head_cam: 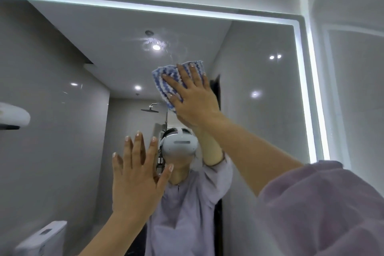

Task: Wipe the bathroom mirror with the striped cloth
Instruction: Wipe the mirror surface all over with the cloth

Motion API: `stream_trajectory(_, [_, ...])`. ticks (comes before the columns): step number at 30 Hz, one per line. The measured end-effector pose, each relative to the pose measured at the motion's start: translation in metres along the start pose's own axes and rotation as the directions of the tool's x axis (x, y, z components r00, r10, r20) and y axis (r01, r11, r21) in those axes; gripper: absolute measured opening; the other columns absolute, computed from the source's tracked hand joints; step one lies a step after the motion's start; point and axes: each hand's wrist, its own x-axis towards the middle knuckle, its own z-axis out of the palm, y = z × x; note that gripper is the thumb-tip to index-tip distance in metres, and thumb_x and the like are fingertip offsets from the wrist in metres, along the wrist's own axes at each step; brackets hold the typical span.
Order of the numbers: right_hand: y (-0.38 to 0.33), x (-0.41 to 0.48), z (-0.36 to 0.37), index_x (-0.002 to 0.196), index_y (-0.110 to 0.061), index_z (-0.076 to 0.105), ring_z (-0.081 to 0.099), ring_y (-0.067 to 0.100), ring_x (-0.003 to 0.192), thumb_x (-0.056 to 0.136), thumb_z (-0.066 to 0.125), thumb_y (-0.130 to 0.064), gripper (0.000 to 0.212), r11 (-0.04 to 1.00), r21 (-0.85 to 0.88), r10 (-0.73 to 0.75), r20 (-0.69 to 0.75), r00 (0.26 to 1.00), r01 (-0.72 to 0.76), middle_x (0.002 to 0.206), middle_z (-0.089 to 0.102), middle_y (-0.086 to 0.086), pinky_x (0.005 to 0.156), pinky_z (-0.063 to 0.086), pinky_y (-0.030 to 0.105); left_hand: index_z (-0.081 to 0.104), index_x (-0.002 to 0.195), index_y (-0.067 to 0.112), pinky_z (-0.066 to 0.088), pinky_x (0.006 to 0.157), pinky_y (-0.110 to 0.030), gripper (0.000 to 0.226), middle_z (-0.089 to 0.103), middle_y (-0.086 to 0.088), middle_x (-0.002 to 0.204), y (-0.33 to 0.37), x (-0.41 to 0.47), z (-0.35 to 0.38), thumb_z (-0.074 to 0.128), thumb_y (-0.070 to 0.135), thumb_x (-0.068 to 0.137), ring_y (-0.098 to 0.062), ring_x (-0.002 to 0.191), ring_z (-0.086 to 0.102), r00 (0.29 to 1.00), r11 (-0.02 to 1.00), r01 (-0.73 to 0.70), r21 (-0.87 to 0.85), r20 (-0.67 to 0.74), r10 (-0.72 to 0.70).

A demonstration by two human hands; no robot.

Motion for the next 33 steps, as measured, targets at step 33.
stream_trajectory(33, [-0.023, 0.055, -0.016, 0.149, -0.041, -0.008, -0.02, 0.027, 0.145, 0.099, 0.015, -0.054, 0.056, 1.0, 0.0, -0.017, 0.061, 0.998, 0.017, 0.16, -0.016, 0.0, 0.117, -0.012, 0.048, 0.013, 0.149, 0.02, 0.006, 0.113, -0.054, 0.076, 0.004, -0.014, 0.157, 0.004, 0.0, -0.006, 0.012, 0.062, 0.086, -0.037, 0.144, 0.005, 1.0, 1.0, 0.003, -0.016, 0.027, -0.003])
